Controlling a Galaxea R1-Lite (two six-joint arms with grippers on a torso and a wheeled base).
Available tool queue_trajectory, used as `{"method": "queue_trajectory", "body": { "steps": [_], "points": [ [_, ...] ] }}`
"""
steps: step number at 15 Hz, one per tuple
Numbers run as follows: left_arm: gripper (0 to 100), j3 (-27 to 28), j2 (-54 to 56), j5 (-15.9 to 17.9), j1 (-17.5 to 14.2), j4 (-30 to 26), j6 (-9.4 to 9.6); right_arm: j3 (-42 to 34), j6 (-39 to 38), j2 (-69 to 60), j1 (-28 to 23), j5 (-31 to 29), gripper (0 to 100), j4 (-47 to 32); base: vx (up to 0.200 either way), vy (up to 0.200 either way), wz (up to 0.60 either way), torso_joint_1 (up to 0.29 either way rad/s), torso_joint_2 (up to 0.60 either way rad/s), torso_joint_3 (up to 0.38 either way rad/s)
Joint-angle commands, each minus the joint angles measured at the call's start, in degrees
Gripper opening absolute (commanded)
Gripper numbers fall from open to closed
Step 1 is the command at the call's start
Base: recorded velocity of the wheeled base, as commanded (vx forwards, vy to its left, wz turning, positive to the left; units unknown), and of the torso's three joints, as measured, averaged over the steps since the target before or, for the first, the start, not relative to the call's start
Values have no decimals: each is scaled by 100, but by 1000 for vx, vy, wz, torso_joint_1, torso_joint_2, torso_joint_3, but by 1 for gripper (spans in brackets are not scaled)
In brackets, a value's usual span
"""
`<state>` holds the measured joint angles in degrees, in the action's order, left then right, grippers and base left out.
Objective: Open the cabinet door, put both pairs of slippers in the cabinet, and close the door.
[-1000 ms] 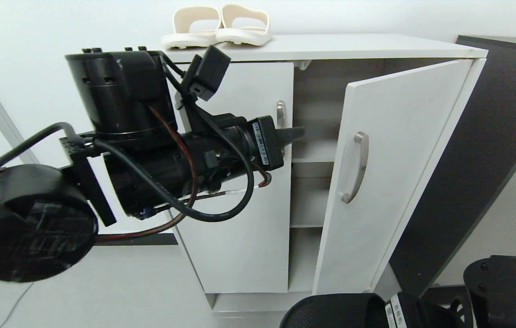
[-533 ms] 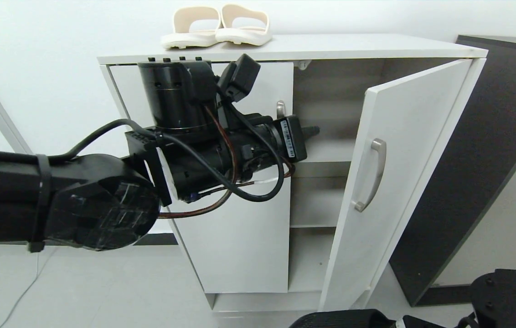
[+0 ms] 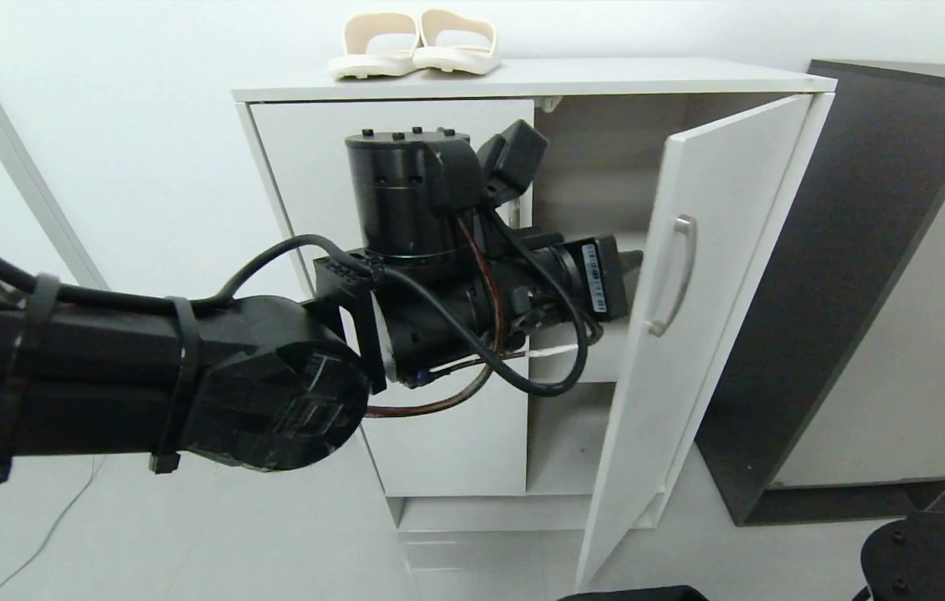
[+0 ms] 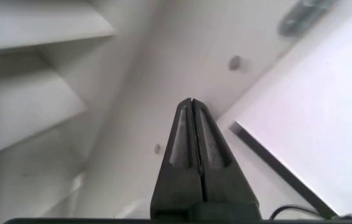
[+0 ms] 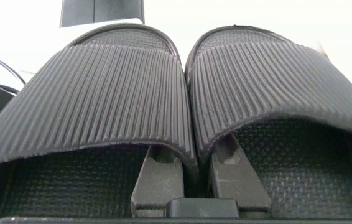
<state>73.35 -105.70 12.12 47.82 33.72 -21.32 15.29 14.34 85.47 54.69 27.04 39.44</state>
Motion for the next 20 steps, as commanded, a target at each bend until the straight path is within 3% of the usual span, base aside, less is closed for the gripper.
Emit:
{"method": "queue_trajectory", "body": {
  "steps": [1,2,4,5,6,8,10,12,13,14,16,18,19,20],
  "points": [
    [0,100,-223,-16,412,65,32,-17,-1,23,24,3,0,11,-200,0,0,2,2,-2],
    [0,13,-223,-43,544,372,58,-17,-1,23,16,3,0,11,0,0,0,0,0,0],
    [0,-128,-205,-324,517,645,49,-17,-1,23,16,3,0,11,0,0,0,0,0,0],
    [0,-163,-187,-447,386,653,40,-17,-1,31,16,3,0,20,0,0,0,0,0,0],
    [0,-277,-29,-649,34,689,49,18,-19,40,16,-6,0,73,0,0,0,0,0,0],
    [0,-726,525,-1062,-221,671,49,124,-142,102,-28,-85,0,231,0,0,0,0,0,0],
    [0,-1271,1685,-1300,-652,399,58,431,-1117,128,-310,-814,0,258,0,0,0,0,0,0],
    [0,-1622,3082,-1730,-1161,-920,67,950,-1864,462,-441,-2387,0,266,0,0,0,0,0,0],
    [0,-1736,3592,-1792,-1319,-1491,67,1152,-2005,603,-441,-2871,0,266,0,0,0,0,0,0],
    [0,-1947,4480,-1853,-1618,-2511,75,1583,-2189,928,-450,-3548,0,249,0,0,0,0,0,0],
    [0,-2246,5605,-2275,-2198,-3882,111,2136,-2567,1411,-573,-4295,0,249,0,0,0,0,0,0],
    [0,-2888,6624,-3066,-2787,-4251,155,2347,-2620,1780,-714,-4690,0,258,0,0,0,0,0,0],
    [0,-3231,7002,-3383,-3016,-4260,260,2382,-2629,1842,-731,-4717,0,258,0,0,0,0,0,0],
    [0,-3644,7398,-3690,-3482,-4251,515,2374,-2620,1851,-731,-4717,0,258,0,0,0,0,0,0]
  ]
}}
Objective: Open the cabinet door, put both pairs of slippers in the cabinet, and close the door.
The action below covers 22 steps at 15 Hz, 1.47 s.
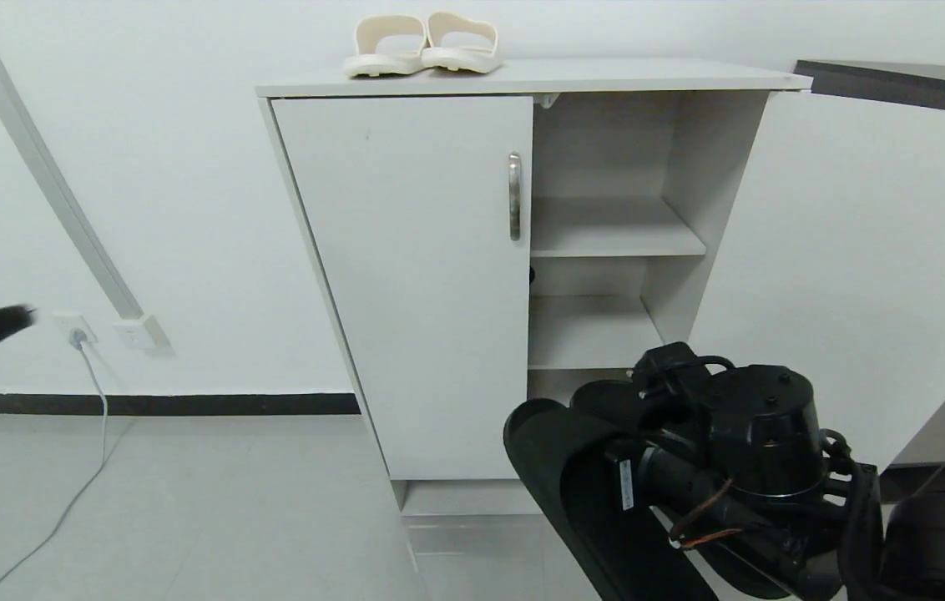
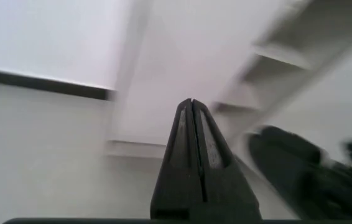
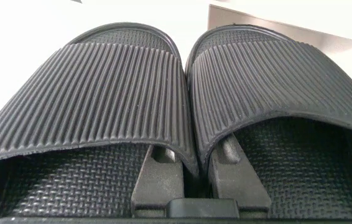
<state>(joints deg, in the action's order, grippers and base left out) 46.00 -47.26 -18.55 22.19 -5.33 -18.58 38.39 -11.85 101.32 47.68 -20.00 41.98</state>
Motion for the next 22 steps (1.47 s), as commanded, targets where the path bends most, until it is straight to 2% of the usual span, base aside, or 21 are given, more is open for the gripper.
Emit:
{"method": "queue_trajectory", "body": {
  "steps": [1,2,3,4,5,8,10,12,13,14,15,16,17,20,22],
  "points": [
    [0,-1321,1984,-790,-1612,-302,557,64,-2,275,-30,-12,0,3,0,0,0,0,0,0],
    [0,-1646,2344,-755,-1955,-285,671,55,-2,275,-30,-12,0,3,0,0,0,0,0,0],
    [0,-2007,2626,-632,-2034,-267,856,46,-2,275,-30,-12,0,3,0,0,0,0,0,0],
    [0,-2156,2758,-562,-2025,-258,926,28,-2,275,-30,-12,0,3,0,0,0,0,0,0],
    [0,-2666,3135,-228,-2017,-223,970,20,-2,283,-30,-12,0,3,0,0,0,0,0,0],
    [0,-3343,3953,432,-2017,-223,1005,20,-10,310,-30,-12,0,12,0,0,0,0,0,0],
    [0,-3826,4480,933,-2104,-135,1260,11,-19,283,5,-21,0,12,0,0,0,0,0,0],
    [0,-4450,4726,1205,-2210,304,1348,-68,-2,283,31,-21,0,161,0,0,0,0,0,0],
    [0,-4600,4726,1284,-2210,568,1392,-103,16,292,40,-21,0,240,0,0,0,0,0,0],
    [0,-4600,4726,1346,-2210,550,1418,-121,25,292,57,-21,0,258,0,0,0,0,0,0],
    [0,-4600,4726,1530,-2210,542,1489,-121,25,310,75,-21,0,266,0,0,0,0,0,0],
    [0,-4600,4726,1899,-2210,542,1568,-130,16,319,110,-12,0,266,0,0,0,0,0,0],
    [0,-4600,4726,2014,-2210,533,1550,-200,16,319,119,14,0,275,0,0,0,0,0,0],
    [0,-4591,4726,2014,-2210,542,1524,-139,34,494,137,-12,0,512,0,0,0,0,0,0],
    [0,-4600,4726,2014,-2210,533,1524,222,42,767,409,-241,0,521,0,0,0,0,0,0]
  ]
}}
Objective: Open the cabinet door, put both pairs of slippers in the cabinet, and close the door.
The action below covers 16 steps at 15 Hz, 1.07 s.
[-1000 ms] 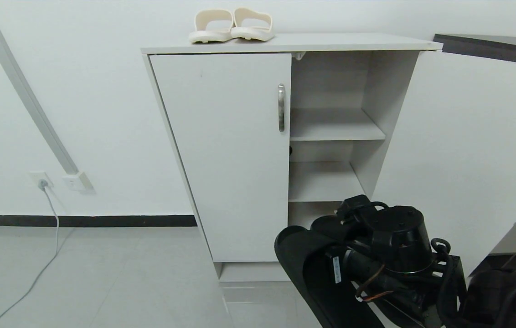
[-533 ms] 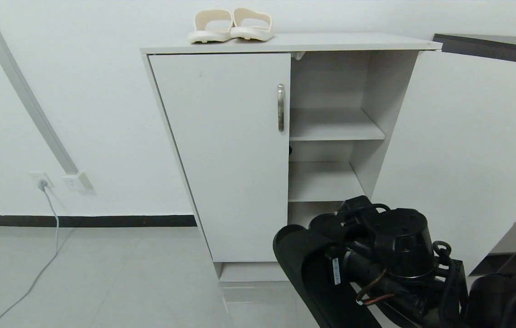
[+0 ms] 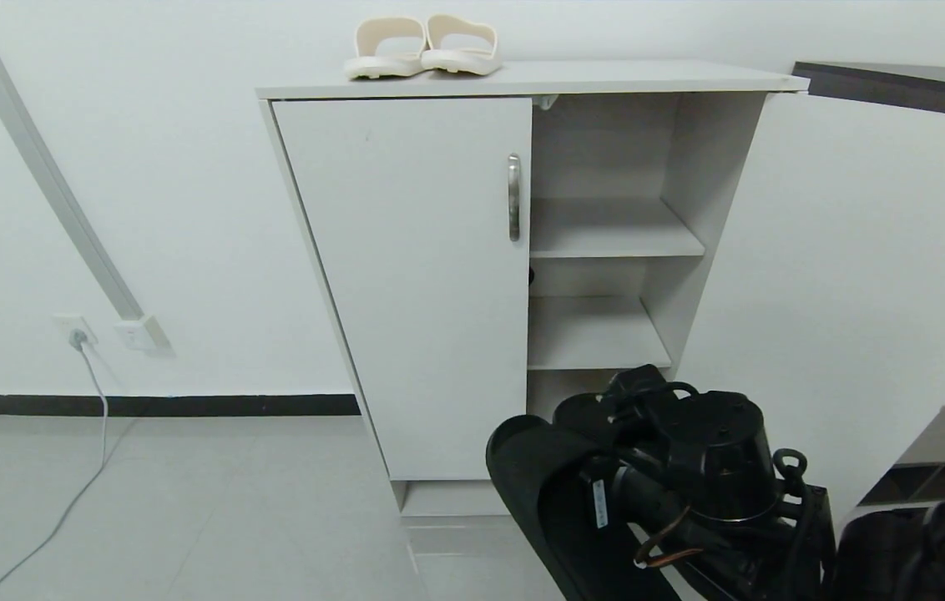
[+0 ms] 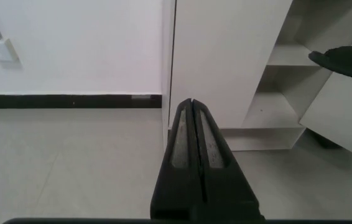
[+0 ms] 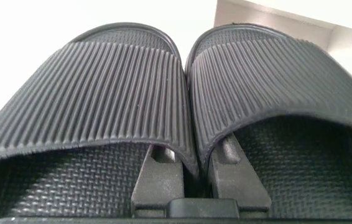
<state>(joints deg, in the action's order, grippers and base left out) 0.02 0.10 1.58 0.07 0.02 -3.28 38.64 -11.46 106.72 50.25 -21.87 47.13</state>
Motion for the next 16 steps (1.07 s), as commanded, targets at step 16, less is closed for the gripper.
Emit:
{"method": "queue_trajectory", "body": {
  "steps": [16],
  "points": [
    [0,-2,-10,0,1,6,20,1655,-577,1387,46,-2032,0,-582,0,-75,0,1,1,1]
  ]
}}
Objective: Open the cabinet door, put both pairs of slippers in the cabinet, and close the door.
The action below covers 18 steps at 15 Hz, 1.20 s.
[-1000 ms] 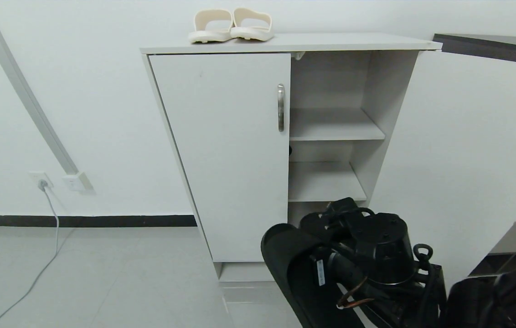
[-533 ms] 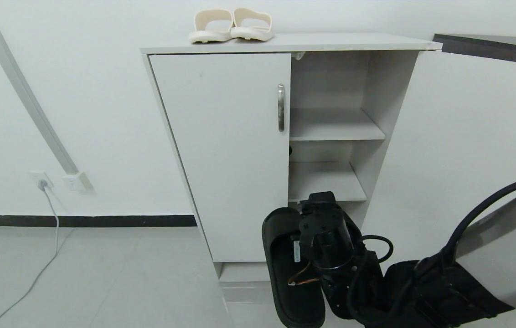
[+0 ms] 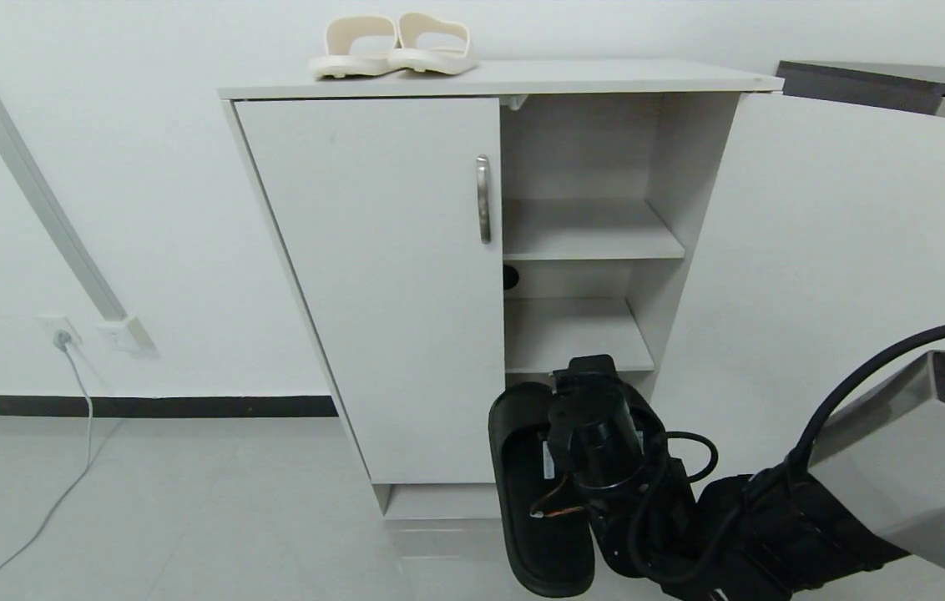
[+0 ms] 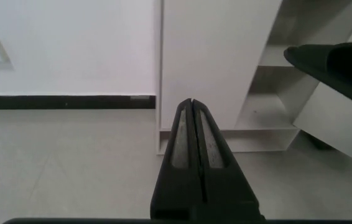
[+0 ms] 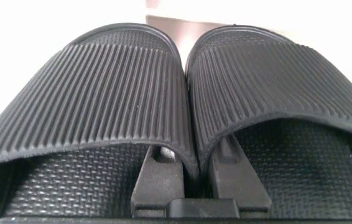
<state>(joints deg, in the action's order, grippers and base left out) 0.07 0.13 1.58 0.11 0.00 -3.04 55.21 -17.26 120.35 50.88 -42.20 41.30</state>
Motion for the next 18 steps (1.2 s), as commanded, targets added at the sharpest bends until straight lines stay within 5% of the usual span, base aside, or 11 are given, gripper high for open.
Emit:
{"method": "queue_trajectory", "body": {
  "steps": [1,18],
  "points": [
    [0,1,-13,0,-2,0,-4,-19,4,33,-70,2,0,1,0,-200,0,2,12,-7],
    [0,1,-13,0,-2,9,-30,113,47,499,-395,63,0,150,0,0,0,0,0,0]
  ]
}}
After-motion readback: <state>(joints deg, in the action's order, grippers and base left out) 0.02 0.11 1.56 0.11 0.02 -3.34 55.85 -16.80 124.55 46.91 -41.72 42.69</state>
